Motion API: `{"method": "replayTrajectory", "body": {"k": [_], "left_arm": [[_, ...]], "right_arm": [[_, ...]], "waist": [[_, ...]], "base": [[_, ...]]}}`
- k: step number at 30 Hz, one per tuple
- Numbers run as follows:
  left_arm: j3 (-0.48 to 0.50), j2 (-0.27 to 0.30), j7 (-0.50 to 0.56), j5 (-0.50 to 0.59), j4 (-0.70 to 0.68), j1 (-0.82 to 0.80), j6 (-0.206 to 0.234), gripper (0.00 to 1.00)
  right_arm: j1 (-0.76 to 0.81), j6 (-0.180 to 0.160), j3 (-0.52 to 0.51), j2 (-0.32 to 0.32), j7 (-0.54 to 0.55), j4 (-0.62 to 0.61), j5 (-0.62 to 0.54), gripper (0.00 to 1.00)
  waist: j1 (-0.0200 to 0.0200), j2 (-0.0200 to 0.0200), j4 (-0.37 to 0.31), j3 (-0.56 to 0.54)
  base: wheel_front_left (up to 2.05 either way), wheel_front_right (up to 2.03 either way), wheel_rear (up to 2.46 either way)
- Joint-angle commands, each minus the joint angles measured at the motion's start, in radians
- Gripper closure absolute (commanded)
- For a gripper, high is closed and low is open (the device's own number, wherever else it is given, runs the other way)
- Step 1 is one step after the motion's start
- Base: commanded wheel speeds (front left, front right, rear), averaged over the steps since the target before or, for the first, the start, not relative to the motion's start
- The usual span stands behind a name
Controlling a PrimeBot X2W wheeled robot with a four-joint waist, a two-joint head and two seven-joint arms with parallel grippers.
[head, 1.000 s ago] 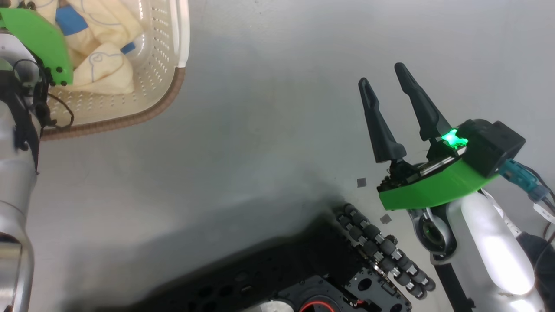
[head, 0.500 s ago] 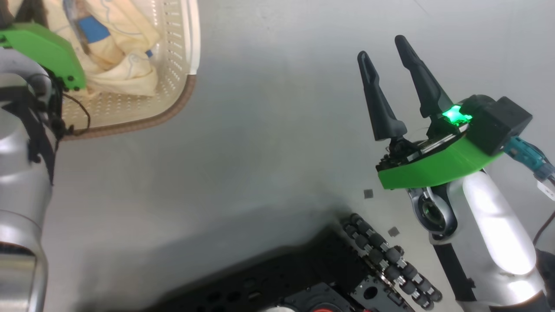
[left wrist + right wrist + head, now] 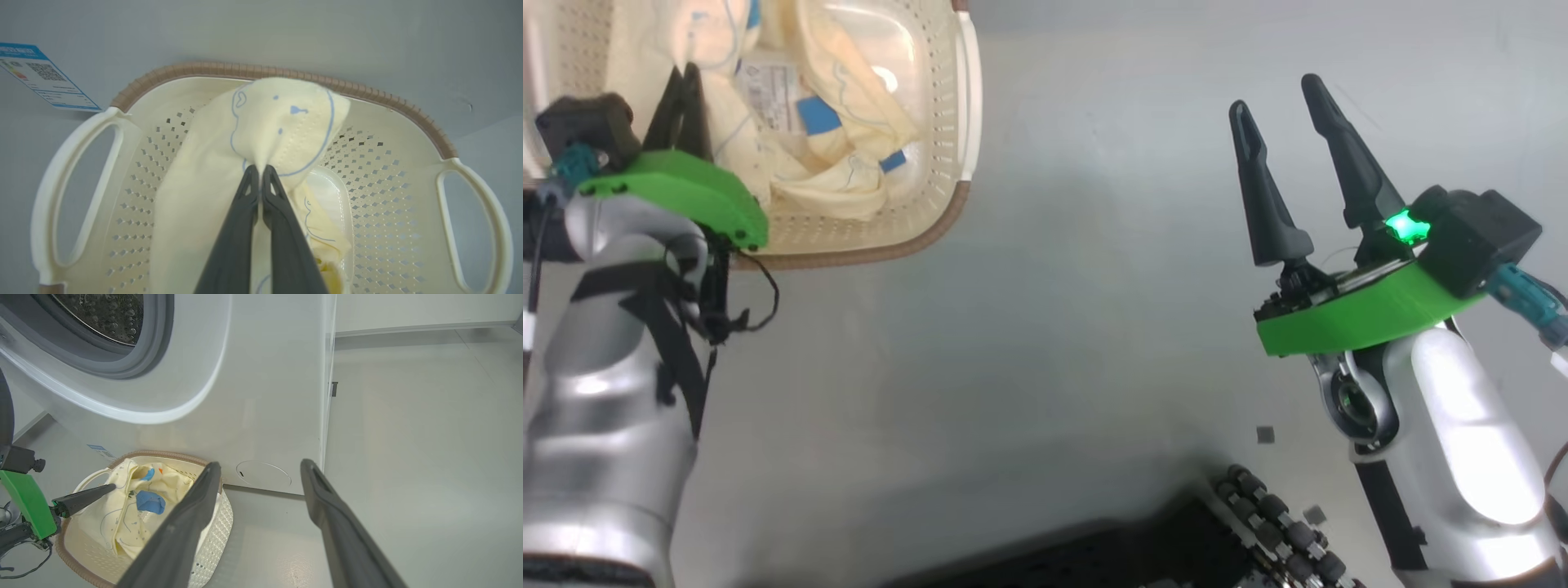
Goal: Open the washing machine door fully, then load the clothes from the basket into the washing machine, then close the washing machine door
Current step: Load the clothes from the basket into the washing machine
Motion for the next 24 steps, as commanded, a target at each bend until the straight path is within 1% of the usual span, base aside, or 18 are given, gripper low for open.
{"method": "replayTrajectory", "body": {"k": [1, 5, 10, 11, 17, 24], "left_arm": [[0.038, 0.026, -0.014, -0.005, -0.084, 0.075, 0.012, 1.0], [0.066, 0.014, -0.014, 0.004, -0.214, 0.198, 0.025, 1.0], [0.098, -0.006, -0.014, 0.013, -0.341, 0.341, 0.03, 1.0], [0.098, -0.006, -0.014, 0.013, -0.341, 0.341, 0.03, 1.0], [0.135, -0.035, -0.014, 0.036, -0.467, 0.496, 0.035, 1.0], [0.187, -0.078, -0.014, 0.056, -0.566, 0.656, 0.019, 1.0]], "right_arm": [[0.059, 0.004, 0.007, -0.001, -0.006, -0.021, -0.006, 0.0], [0.079, 0.004, -0.003, -0.001, -0.006, -0.015, -0.009, 0.0], [0.111, 0.004, -0.009, -0.001, -0.006, -0.008, -0.01, 0.0], [0.111, 0.004, -0.009, -0.001, -0.006, -0.008, -0.01, 0.0], [0.152, 0.004, -0.014, -0.001, -0.006, 0.009, -0.024, 0.0], [0.221, 0.004, -0.022, -0.001, -0.006, 0.029, -0.038, 0.0]], "waist": [[0.0, -0.0001, 0.028, -0.056], [0.0, -0.0001, 0.039, -0.12], [0.0, -0.0001, 0.046, -0.2], [0.0, -0.0001, 0.046, -0.2], [0.0, -0.0001, 0.05, -0.313], [0.0, -0.0001, 0.063, -0.462]], "base": [[0.0, 0.0, 0.0], [0.0, 0.0, 0.0], [0.0, 0.0, 0.0], [0.0, 0.0, 0.0], [0.0, 0.0, 0.0], [0.0, 0.0, 0.0]]}}
